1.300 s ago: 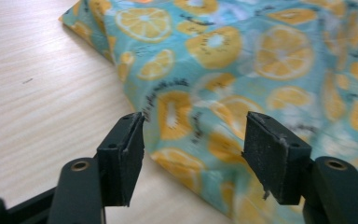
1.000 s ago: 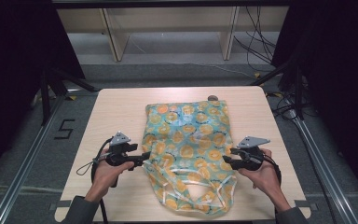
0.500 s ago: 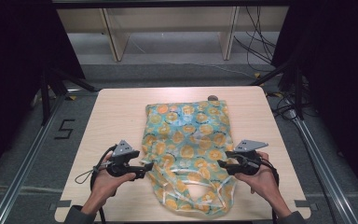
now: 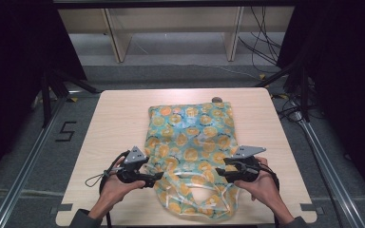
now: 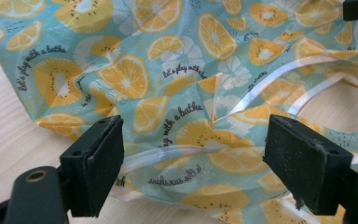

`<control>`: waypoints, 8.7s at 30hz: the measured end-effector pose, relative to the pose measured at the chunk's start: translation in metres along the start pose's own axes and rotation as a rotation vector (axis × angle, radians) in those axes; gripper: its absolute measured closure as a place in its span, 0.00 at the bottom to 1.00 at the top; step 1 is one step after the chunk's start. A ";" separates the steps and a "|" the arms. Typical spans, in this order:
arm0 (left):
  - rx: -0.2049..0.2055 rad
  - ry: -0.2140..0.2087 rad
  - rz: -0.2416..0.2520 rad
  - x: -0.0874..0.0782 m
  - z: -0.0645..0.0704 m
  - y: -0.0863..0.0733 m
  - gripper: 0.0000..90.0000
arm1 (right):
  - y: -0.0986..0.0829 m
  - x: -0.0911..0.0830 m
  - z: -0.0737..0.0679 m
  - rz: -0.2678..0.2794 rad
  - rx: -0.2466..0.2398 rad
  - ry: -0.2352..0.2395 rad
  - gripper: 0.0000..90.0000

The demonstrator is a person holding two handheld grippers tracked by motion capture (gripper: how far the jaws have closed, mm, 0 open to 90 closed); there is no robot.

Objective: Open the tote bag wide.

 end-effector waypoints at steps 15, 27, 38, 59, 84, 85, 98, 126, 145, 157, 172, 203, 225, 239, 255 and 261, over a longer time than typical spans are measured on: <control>0.141 -0.004 -0.024 0.018 0.016 -0.003 0.28 | 0.004 0.004 -0.011 0.002 -0.045 0.039 0.53; 0.232 0.031 -0.107 0.039 0.009 -0.004 0.30 | 0.003 0.008 -0.013 -0.008 -0.050 0.052 0.52; 0.371 0.061 -0.143 0.063 0.005 0.018 0.75 | 0.005 0.009 -0.014 -0.014 -0.047 0.069 0.52; 0.259 0.146 -0.047 0.048 -0.043 0.034 0.99 | 0.000 0.025 -0.044 -0.100 -0.122 0.000 0.71; 0.113 -0.185 -0.053 0.047 -0.047 0.026 0.38 | 0.065 0.022 0.048 0.071 -0.082 -0.142 1.00; 0.117 -0.193 -0.074 0.048 -0.044 0.025 0.48 | 0.064 0.021 0.049 0.079 -0.093 -0.142 1.00; 0.137 0.044 0.067 0.033 -0.063 0.071 0.99 | 0.061 0.006 0.018 0.065 -0.097 0.033 1.00; -0.088 0.032 0.145 0.049 -0.104 0.091 0.96 | 0.078 0.057 0.040 -0.074 -0.226 -0.230 0.97; 0.071 0.160 -0.002 0.042 -0.093 0.083 0.55 | 0.078 0.049 0.093 -0.039 -0.033 -0.189 0.96; 0.252 -0.035 0.010 0.035 -0.011 0.099 0.54 | 0.078 0.044 0.091 -0.037 -0.024 -0.170 0.95; 0.380 0.037 -0.205 0.111 -0.007 0.067 0.37 | 0.074 0.043 0.092 -0.031 0.011 -0.145 0.90; 0.055 0.067 -0.064 0.121 -0.075 0.171 0.99 | 0.103 0.062 0.030 0.032 -0.133 -0.121 0.95; -0.149 0.168 -0.113 0.140 -0.138 0.134 0.98 | 0.038 0.082 0.016 -0.348 -0.157 0.054 1.00; -0.095 0.085 -0.083 0.130 -0.119 0.140 0.97 | 0.110 0.041 0.024 0.012 -0.299 -0.106 0.87; -0.082 0.053 -0.083 0.128 -0.114 0.141 0.96 | 0.115 0.072 0.006 0.021 -0.241 -0.135 0.44; -0.064 0.044 -0.090 0.125 -0.112 0.140 0.96 | 0.121 0.082 0.037 0.014 -0.218 -0.219 1.00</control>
Point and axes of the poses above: each handheld gripper's, and its own axes: x roughly forward along the jaws, y roughly out of its top, z roughly to its right, the point moved 1 cm from there along x, roughly forward along the jaws, and after that the axes turned 2 degrees about z, right-handed, at the moved point
